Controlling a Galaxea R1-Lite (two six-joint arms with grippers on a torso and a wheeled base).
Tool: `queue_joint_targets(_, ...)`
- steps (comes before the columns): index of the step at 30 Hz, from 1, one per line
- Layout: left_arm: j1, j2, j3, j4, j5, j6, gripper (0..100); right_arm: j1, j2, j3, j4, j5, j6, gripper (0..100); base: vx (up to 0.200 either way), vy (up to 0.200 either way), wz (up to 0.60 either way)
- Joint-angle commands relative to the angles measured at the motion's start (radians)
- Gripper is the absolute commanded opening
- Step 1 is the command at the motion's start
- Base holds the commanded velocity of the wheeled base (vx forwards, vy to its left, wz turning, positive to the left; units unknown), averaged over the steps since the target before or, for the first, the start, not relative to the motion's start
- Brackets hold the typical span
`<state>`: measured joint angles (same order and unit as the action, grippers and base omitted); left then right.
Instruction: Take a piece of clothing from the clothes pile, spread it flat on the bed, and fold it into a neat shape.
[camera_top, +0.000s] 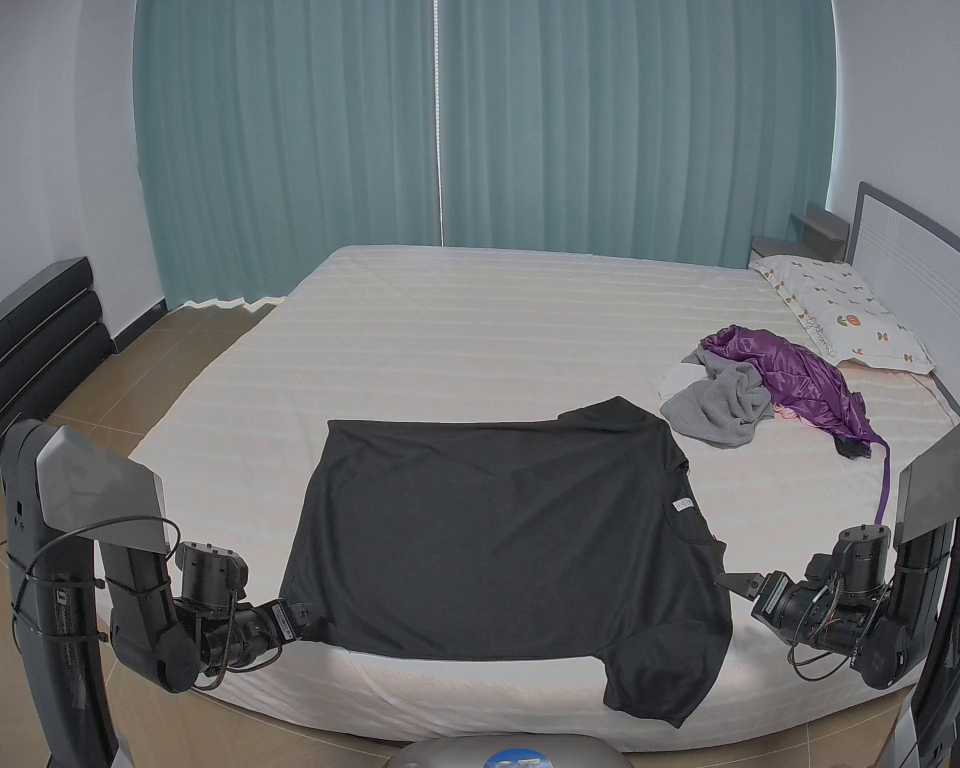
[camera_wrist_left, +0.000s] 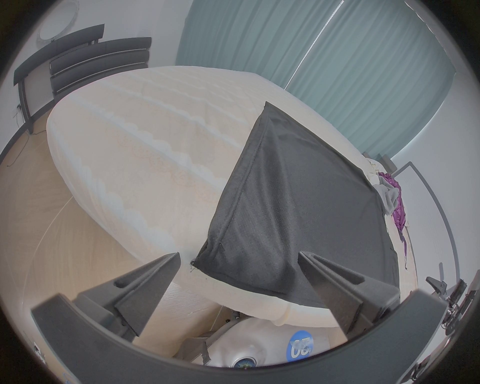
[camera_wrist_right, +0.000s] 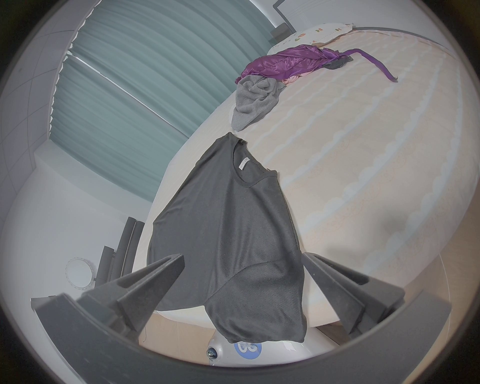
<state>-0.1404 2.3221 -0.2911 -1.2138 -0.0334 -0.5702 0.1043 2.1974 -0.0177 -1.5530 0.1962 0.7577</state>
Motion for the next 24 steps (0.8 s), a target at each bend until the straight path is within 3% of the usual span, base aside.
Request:
queue_joint_targets(1, -0.001, 0.022, -0.010, 0.000, 0.001, 0.000, 100, 0.000, 0.001, 0.018, -0.012, 0.000, 0.000, 100, 0.000, 0.000, 0.00)
queue_joint_targets(5, -0.001, 0.023, -0.016, 0.004, 0.001, 0.000, 100, 0.000, 0.001, 0.018, -0.013, -0.001, 0.000, 100, 0.000, 0.000, 0.00)
queue_joint_targets(6, -0.001, 0.022, -0.014, 0.000, 0.001, 0.000, 0, 0.000, 0.001, 0.018, -0.013, -0.001, 0.000, 100, 0.000, 0.000, 0.00)
queue_joint_targets(24, 0.007, -0.038, 0.036, 0.000, 0.012, -0.019, 0, 0.032, 0.033, 0.016, -0.013, -0.014, -0.020, 100, 0.000, 0.000, 0.00)
